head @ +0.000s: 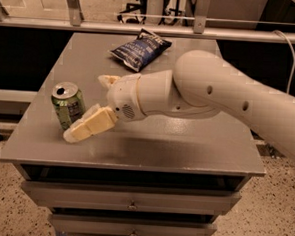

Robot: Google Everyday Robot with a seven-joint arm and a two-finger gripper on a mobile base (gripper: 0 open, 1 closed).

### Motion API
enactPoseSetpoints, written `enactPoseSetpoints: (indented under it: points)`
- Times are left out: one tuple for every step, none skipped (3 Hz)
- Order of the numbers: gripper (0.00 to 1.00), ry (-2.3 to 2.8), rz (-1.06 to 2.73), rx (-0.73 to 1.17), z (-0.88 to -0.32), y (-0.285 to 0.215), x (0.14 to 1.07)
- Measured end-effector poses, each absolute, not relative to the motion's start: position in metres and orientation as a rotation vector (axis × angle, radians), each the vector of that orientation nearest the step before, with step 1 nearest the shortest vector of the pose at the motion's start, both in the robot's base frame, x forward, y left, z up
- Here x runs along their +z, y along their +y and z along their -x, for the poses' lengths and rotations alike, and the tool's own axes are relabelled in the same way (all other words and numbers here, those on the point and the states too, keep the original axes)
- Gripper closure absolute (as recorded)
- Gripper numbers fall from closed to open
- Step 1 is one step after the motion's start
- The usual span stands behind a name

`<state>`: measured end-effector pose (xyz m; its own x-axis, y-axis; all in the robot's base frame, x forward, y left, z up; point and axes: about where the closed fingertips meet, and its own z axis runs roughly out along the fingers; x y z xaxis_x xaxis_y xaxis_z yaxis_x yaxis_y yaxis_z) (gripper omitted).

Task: Knock green can over

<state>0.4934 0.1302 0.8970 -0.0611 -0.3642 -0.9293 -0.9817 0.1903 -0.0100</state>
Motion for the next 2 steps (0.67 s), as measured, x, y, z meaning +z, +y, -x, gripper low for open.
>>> enactPoseSetpoints:
  points:
    - [0.0,1.561,1.257,0.891,-0.506,0.143,0.885]
    - [0.0,1.545,1.189,0.882,-0.522,0.154,0.877]
